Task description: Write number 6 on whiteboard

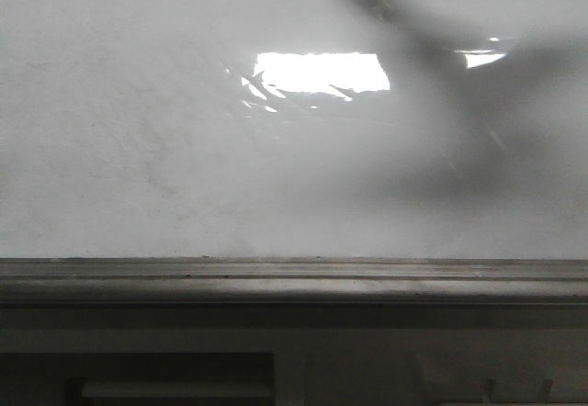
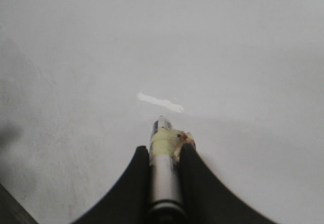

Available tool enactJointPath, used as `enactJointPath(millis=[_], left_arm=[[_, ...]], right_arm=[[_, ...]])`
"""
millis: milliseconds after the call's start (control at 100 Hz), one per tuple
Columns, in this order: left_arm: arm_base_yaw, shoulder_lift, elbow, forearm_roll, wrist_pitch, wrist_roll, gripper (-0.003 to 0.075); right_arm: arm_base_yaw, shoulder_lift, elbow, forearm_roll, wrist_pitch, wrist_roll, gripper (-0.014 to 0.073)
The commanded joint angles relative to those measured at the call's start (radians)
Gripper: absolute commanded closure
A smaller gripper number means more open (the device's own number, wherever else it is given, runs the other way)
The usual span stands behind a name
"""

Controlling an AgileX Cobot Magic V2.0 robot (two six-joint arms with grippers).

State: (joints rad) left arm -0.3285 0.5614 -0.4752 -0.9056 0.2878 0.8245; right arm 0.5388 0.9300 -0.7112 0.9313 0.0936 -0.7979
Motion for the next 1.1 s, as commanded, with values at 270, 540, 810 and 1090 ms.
enactJointPath(millis=[270,540,810,1090], left_arm=[[0.005,-0.002,-0.027,-0.027,-0.053,-0.007,0.0219],[0.005,-0.002,-0.027,-0.027,-0.053,-0.007,0.0219],[0.005,-0.002,-0.027,-0.028,-0.053,-0.007,0.0219],[0.005,-0.002,-0.027,-0.028,-0.049,-0.007,0.0219]], right_arm=[[0.001,0.189,-0.144,-0.043,0.283,-0.011,0.0637],[-0.038,0.085,-0.116,-0.296,0.335,0.212,0.0637],[-0.043,0.084,-0.150,-0.268,0.228,0.212,0.0638],[0.089,0.221,-0.259,-0.268,0.311,0.211,0.0638]])
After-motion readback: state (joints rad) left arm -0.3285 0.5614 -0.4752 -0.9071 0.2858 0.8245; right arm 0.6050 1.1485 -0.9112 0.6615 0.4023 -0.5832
